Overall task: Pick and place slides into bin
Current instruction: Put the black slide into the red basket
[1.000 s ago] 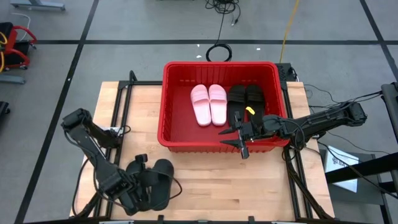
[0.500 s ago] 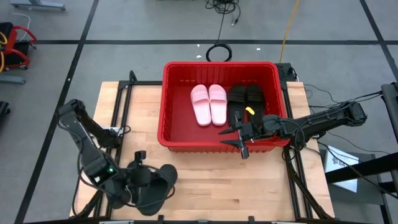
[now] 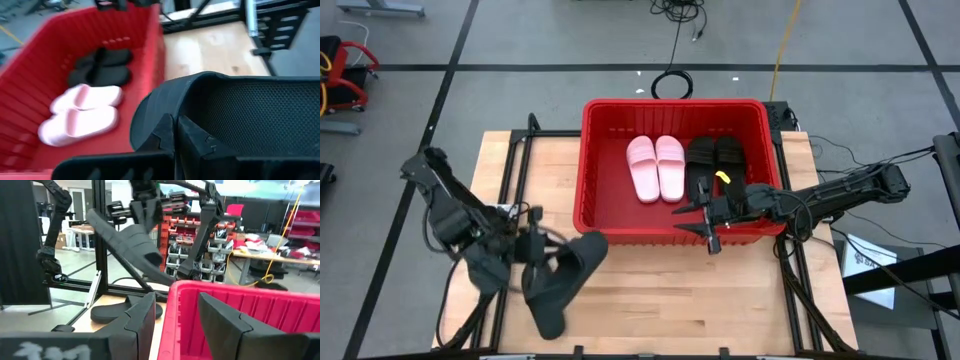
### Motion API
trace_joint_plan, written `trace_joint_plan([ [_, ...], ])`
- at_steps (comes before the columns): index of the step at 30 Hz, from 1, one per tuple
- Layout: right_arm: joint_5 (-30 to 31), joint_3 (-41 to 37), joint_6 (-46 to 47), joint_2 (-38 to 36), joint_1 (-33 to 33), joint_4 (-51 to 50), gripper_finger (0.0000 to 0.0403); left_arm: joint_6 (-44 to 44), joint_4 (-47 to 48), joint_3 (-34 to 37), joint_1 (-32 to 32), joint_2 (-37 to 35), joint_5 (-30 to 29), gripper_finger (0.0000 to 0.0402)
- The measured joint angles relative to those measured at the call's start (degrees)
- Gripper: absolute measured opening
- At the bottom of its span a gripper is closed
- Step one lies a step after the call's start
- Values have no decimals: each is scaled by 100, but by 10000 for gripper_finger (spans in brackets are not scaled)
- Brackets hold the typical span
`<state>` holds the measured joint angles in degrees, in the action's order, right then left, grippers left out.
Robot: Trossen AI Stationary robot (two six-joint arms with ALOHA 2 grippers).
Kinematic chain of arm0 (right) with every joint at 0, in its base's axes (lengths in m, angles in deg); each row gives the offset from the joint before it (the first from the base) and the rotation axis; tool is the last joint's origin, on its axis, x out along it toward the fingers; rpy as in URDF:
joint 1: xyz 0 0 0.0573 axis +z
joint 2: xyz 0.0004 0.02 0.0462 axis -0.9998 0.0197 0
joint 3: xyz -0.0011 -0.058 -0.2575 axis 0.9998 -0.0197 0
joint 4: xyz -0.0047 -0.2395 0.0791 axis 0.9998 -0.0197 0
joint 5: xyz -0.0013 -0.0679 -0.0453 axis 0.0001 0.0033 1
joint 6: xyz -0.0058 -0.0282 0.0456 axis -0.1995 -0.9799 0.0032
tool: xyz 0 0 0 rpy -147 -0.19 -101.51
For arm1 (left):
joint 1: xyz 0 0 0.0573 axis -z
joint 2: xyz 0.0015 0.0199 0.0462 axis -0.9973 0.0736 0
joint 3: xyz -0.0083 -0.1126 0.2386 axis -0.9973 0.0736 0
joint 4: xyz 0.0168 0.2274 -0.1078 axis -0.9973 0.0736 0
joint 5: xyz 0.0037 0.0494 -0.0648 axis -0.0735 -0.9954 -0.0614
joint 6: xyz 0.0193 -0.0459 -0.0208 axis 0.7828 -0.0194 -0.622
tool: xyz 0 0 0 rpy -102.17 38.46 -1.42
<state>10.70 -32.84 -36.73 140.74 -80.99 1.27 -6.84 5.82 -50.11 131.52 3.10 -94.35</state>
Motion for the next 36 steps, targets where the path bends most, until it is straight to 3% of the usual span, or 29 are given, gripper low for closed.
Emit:
trace_joint_plan([
  [8,1404,0,-477,-230,-35,-84,141,1145,-34,0,-1231,-530,19,1],
  [13,1584,0,-561,-660,-463,-288,141,1758,-369,0,-2319,-796,538,1],
  [20,501,2,-370,-1144,-1772,-835,141,2798,-986,0,-4068,-953,1852,0],
  [29,-1284,2,53,-1058,-3412,-815,141,3667,-1569,-2,-6455,-418,4292,0],
  [36,-1885,2,153,-945,-4041,-686,141,4010,-2061,0,-7514,345,5620,0],
])
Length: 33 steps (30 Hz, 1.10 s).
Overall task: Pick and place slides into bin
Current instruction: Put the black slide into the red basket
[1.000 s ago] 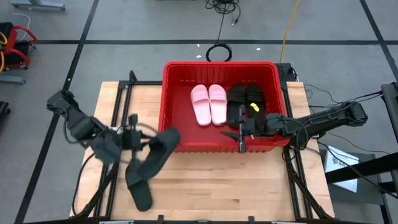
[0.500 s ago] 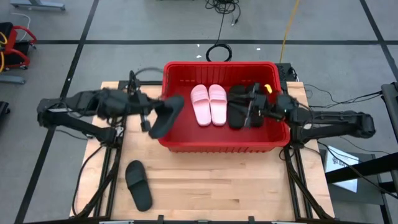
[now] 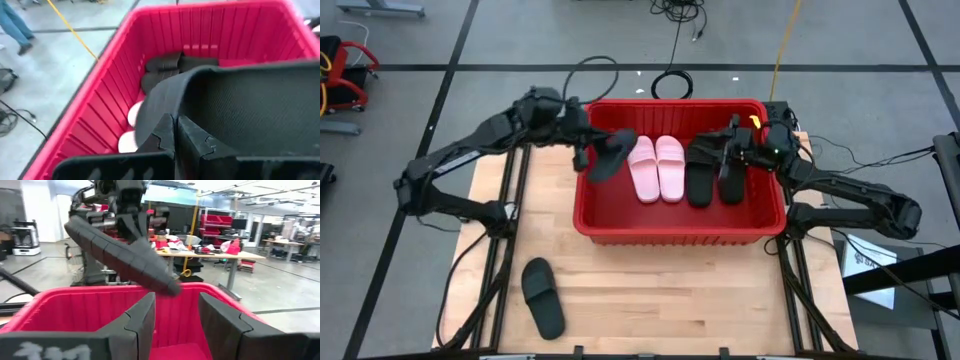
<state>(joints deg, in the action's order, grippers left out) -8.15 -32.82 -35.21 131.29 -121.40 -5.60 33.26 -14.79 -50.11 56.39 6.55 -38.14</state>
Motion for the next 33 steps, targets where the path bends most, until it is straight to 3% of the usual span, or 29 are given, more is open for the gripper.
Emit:
trace_joint_plan([
  [7,-346,0,-22,5,-356,-38,141,266,-22,0,-383,713,201,0],
  [15,-460,0,-151,16,-466,-153,141,377,-267,48,-594,1004,243,0],
  [33,-430,0,-212,16,-466,-130,141,363,-1629,1483,-1524,1028,804,0],
])
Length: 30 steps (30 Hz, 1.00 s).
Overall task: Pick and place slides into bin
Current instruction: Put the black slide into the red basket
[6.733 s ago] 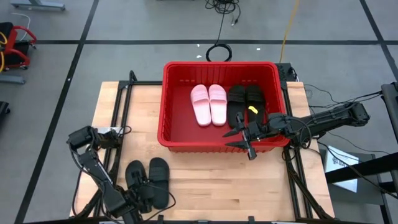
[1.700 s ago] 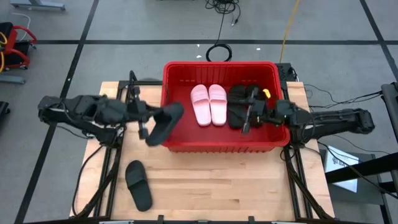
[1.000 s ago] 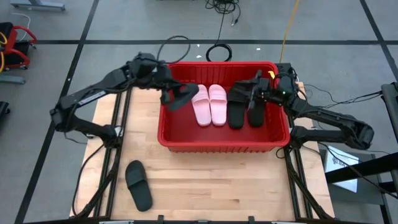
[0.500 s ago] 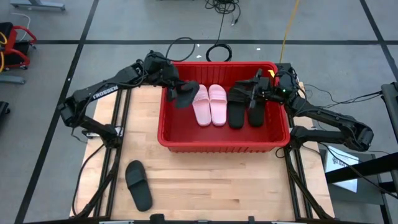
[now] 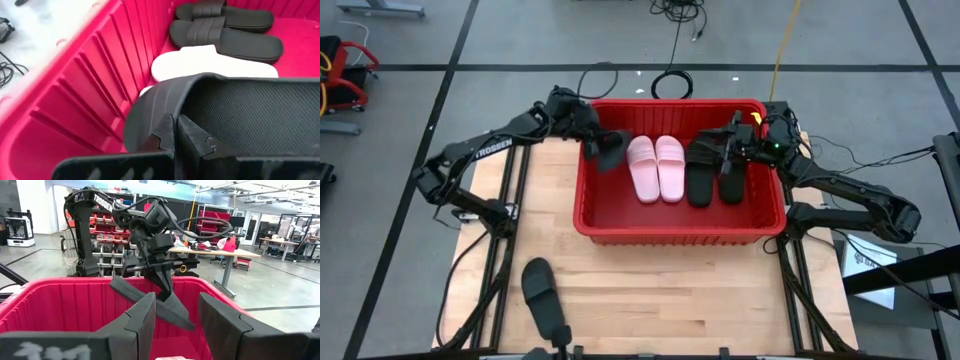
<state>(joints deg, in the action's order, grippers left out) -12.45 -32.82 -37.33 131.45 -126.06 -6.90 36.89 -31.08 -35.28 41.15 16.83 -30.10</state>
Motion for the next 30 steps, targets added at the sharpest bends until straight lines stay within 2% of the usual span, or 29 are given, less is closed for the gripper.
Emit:
trace_joint_plan([
  [9,2,0,-137,93,0,52,141,8,-349,219,62,-2,-14,0],
  [17,2,0,-205,397,-2,114,141,30,-569,175,127,313,-566,0],
  [22,2,0,-195,461,-2,199,141,173,-92,-147,201,401,-824,0],
  [26,2,0,-170,461,-2,206,141,446,754,-614,313,433,-1219,0],
  [30,2,0,-136,461,-2,210,141,484,1399,-1159,413,510,-1331,0],
])
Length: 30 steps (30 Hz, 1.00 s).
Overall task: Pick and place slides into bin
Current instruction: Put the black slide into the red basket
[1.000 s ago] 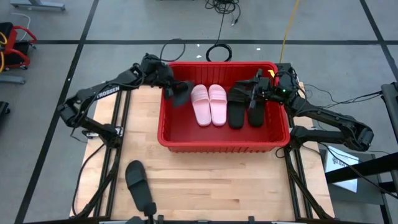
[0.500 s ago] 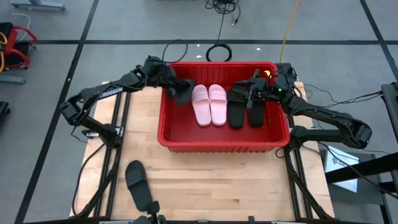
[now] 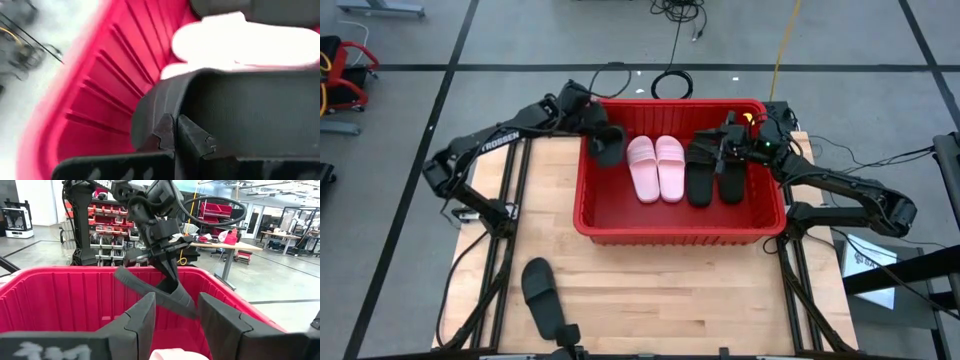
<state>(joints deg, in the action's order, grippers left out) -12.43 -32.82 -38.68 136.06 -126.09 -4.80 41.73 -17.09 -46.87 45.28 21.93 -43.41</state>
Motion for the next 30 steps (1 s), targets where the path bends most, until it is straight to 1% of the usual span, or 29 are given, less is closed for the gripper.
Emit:
trace_joint_plan([
  [2,0,0,26,0,0,0,141,49,345,-193,12,71,-96,0],
  [5,0,0,20,0,0,21,141,246,491,-441,11,280,-305,0],
  [11,0,0,31,-2,0,50,141,337,1102,-917,56,1036,-405,0],
  [14,-2,0,31,-2,0,11,141,398,1120,-988,130,1271,-759,0],
  [17,-1,0,24,-2,0,-43,141,445,1127,-1042,196,1342,-912,0],
  [21,-1,0,11,-2,0,-44,141,387,1152,-1050,258,1348,-957,0],
  [25,-2,-1,9,-2,0,-44,141,277,1342,-1058,265,1361,-624,0],
  [30,-2,-1,9,-2,0,-75,141,220,1476,-1059,379,1498,-547,0],
])
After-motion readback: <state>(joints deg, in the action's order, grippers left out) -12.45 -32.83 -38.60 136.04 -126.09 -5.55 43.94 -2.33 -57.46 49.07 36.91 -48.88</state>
